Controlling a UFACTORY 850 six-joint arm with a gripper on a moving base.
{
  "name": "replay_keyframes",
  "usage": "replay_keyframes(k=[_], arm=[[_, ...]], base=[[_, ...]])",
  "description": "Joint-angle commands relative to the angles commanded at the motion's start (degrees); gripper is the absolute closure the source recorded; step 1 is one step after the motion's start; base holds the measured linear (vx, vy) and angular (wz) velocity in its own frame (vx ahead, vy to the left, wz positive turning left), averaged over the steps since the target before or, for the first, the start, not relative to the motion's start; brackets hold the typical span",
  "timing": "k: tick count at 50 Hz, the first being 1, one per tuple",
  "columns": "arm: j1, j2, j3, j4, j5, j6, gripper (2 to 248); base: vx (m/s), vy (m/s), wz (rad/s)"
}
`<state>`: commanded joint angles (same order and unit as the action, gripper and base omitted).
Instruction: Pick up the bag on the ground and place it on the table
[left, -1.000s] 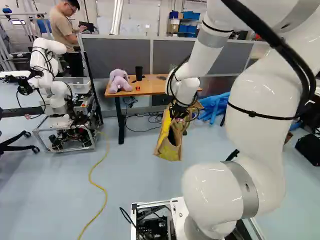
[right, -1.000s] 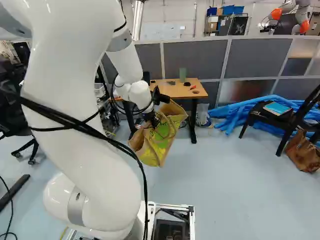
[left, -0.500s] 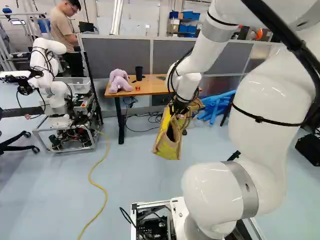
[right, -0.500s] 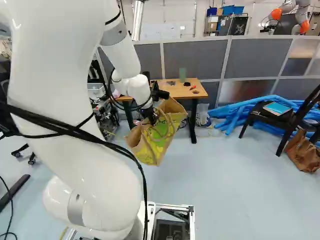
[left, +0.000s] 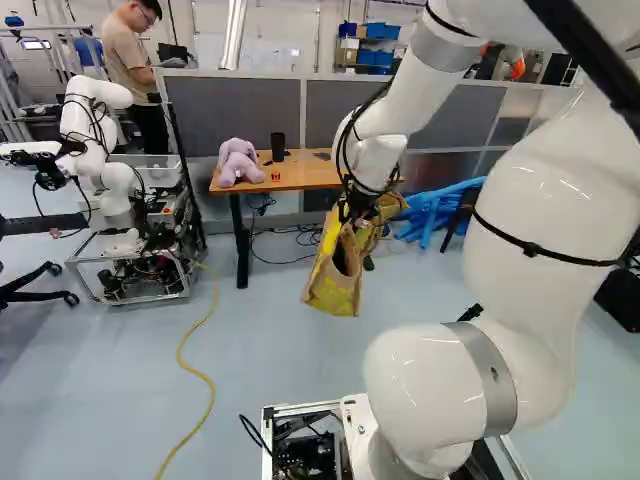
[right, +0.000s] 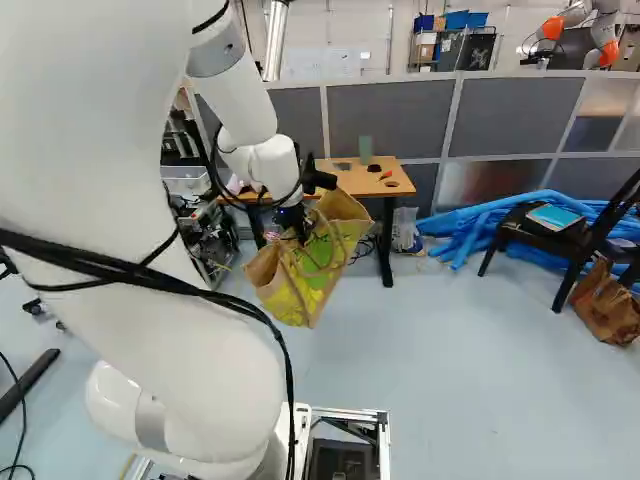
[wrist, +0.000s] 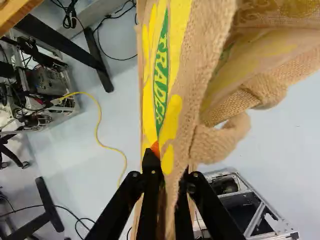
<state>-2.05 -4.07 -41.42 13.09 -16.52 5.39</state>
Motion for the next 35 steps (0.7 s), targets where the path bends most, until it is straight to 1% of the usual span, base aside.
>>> replay_keyframes(k=[20, 35], arm=[[0.1, 1.8, -1.7, -0.1, -3.6, 0.0, 216], [0.1, 2.9, -3.3, -1.0, -5.6, 0.0, 216]], base=[[0.0, 0.0, 0.0], [0.0, 0.0, 0.0]])
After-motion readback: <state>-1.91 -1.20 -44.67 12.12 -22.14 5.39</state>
